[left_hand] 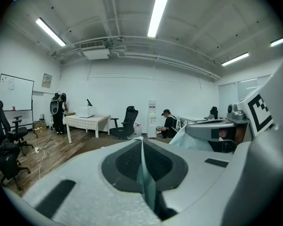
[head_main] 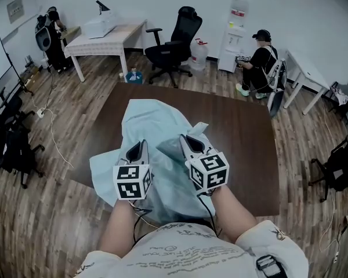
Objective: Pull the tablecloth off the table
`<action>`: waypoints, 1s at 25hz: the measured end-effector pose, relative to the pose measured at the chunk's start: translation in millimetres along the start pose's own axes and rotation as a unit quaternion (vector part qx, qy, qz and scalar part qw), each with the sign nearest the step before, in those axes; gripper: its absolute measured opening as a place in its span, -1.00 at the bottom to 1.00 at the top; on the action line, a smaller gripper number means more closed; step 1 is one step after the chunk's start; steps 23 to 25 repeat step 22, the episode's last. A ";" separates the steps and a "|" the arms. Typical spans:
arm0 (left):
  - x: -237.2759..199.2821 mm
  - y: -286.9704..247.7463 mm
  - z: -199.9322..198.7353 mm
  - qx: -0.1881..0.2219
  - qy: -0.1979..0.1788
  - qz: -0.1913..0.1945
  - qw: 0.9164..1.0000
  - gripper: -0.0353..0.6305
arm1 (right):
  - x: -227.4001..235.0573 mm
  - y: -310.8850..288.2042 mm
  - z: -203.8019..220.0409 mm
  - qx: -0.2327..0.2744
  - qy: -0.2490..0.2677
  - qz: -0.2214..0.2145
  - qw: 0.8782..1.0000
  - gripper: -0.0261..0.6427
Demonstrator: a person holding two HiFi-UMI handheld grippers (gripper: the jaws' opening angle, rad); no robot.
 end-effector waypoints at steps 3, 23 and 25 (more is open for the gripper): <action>-1.9 0.5 -0.5 0.001 -0.009 0.006 1.000 -0.87 | -2.2 -0.3 -0.8 0.002 -0.002 0.007 1.000 -0.88; -23.3 1.4 -2.2 -0.009 -0.013 0.029 0.999 -0.87 | -15.8 -19.3 -5.9 -0.003 -0.009 0.027 1.000 -0.88; -23.3 1.4 -2.2 -0.009 -0.013 0.029 0.999 -0.87 | -15.8 -19.3 -5.9 -0.003 -0.009 0.027 1.000 -0.88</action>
Point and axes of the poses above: the fingertips, and each gripper's own axes: y backward along the fingers, x to its right, z out of its underside, the point moved 9 cm from there along y, backward along the fingers, and after that the axes turned 5 degrees about z, right-handed, at the moved point
